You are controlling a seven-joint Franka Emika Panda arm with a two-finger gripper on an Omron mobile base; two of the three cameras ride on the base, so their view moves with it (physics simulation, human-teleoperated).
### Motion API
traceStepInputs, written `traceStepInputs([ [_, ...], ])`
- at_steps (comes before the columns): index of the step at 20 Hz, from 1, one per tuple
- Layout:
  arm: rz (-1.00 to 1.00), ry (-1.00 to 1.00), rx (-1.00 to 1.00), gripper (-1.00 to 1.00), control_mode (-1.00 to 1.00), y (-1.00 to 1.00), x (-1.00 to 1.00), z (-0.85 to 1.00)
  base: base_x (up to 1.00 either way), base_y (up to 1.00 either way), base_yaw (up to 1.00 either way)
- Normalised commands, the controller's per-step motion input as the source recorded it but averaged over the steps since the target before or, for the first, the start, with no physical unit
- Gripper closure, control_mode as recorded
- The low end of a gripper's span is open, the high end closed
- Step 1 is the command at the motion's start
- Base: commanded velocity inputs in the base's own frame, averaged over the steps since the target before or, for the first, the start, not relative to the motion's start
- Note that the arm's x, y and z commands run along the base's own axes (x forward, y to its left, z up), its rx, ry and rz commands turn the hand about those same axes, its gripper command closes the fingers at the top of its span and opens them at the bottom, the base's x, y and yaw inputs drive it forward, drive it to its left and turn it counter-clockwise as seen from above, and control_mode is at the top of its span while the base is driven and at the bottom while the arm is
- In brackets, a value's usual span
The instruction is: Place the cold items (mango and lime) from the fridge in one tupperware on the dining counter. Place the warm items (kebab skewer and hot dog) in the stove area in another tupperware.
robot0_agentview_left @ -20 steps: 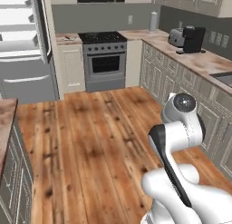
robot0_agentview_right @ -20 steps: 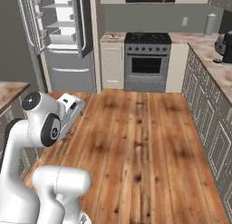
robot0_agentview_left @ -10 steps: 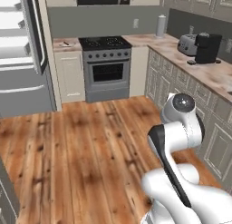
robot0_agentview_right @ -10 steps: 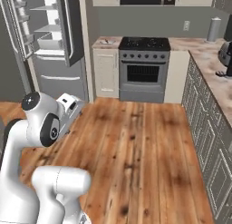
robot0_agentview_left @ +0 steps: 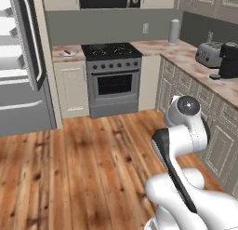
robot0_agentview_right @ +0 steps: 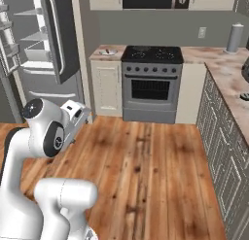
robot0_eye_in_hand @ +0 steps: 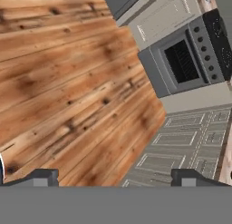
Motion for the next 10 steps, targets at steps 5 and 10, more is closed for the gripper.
traceStepInputs([
  [5, 0.00, 0.00, 0.00, -1.00, 1.00, 0.00, 0.00, 0.00, 1.00, 0.01, -0.03],
  [10, 0.00, 0.00, 0.00, -1.00, 1.00, 0.00, 0.00, 0.00, 1.00, 0.03, -0.03],
])
